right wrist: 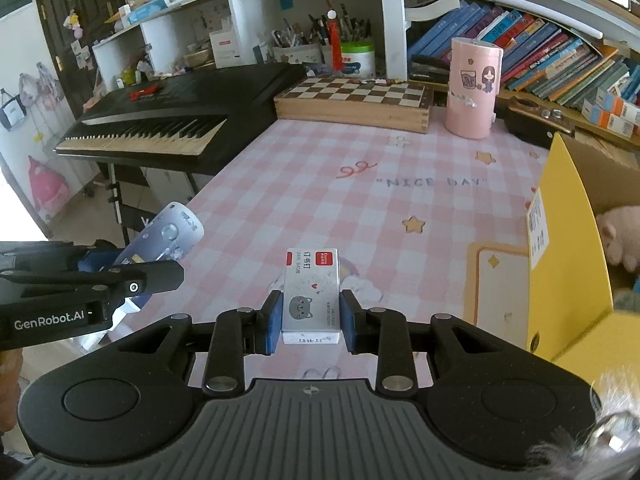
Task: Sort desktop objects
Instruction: 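Carry the spray bottle and small box in both tools to the yellow box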
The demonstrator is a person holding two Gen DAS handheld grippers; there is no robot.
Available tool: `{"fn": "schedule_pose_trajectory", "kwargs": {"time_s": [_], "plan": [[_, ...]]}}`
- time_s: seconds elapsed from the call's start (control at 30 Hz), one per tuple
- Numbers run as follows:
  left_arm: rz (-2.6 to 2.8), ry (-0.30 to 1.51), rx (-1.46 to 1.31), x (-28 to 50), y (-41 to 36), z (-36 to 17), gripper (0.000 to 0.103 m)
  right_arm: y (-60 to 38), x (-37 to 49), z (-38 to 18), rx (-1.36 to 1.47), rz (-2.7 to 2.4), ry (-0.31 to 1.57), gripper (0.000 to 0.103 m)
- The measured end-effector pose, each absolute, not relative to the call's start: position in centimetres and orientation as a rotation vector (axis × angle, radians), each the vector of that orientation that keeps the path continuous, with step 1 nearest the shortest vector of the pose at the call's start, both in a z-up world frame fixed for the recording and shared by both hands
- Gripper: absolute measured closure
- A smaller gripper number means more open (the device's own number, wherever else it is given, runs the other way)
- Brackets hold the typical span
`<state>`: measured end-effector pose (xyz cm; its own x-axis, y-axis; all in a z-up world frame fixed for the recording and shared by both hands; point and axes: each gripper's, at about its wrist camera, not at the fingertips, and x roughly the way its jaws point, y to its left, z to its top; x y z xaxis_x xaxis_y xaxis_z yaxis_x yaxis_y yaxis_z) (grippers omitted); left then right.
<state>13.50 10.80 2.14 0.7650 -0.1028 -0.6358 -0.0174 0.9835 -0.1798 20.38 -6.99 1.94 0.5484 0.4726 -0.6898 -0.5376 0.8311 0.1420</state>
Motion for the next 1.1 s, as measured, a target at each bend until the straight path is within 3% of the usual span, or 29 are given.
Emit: {"fn": "schedule_pose_trajectory", "kwargs": {"time_s": [1.1], "plan": [[-0.323, 0.769, -0.065, 5.0, 4.5, 0.8, 0.072, -13.4, 5.7, -0.3, 0.067, 0.342, 0.859, 0.075]]}}
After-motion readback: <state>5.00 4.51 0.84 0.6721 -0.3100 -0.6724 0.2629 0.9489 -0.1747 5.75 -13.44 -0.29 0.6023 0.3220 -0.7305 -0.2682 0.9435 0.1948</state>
